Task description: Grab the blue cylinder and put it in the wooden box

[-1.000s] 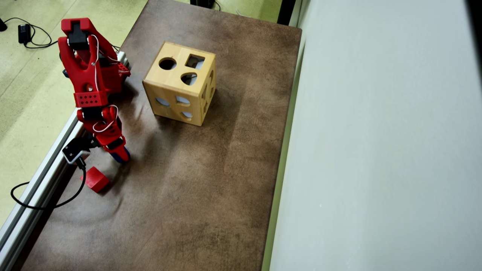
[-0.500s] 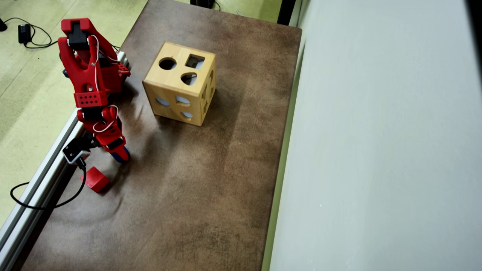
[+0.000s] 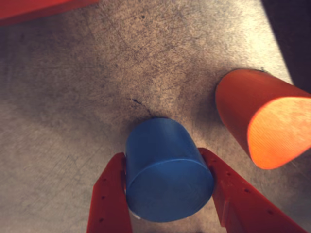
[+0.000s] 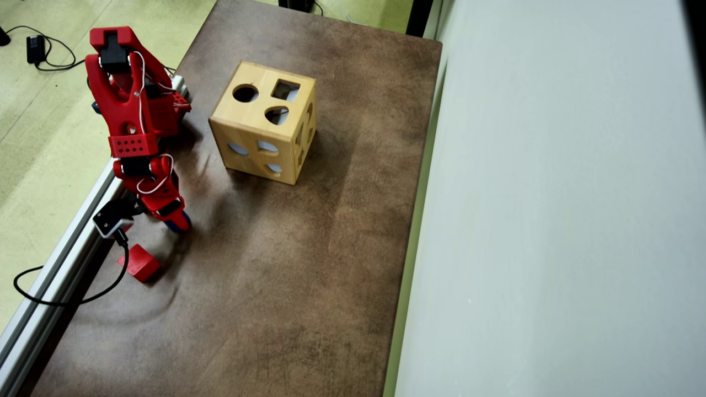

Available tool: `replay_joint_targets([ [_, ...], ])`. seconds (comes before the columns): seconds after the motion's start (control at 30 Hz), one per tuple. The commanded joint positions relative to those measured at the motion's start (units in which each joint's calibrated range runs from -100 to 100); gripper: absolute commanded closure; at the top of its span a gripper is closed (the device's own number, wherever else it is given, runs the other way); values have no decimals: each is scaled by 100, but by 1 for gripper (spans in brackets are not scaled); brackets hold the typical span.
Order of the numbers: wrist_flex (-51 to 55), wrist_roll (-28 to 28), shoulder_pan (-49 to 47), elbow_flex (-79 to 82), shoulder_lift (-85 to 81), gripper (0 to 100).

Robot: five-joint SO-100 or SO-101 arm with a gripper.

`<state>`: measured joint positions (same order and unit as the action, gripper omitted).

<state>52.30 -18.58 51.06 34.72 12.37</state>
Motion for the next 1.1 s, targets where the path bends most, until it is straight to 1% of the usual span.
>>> replay_joint_targets([
  [0.0,90,20,-32,-109,-596,96],
  [0.17,210,20,-39,-91,-995,96],
  [0.4,1441,24,-99,-180,-1887,96],
  [0.5,1738,24,-247,-180,-2439,96],
  [0.7,1907,29,-522,-180,-3467,96],
  [0.93,1939,29,-559,-180,-4138,96],
  [1.07,2317,29,-671,-189,-4605,96],
])
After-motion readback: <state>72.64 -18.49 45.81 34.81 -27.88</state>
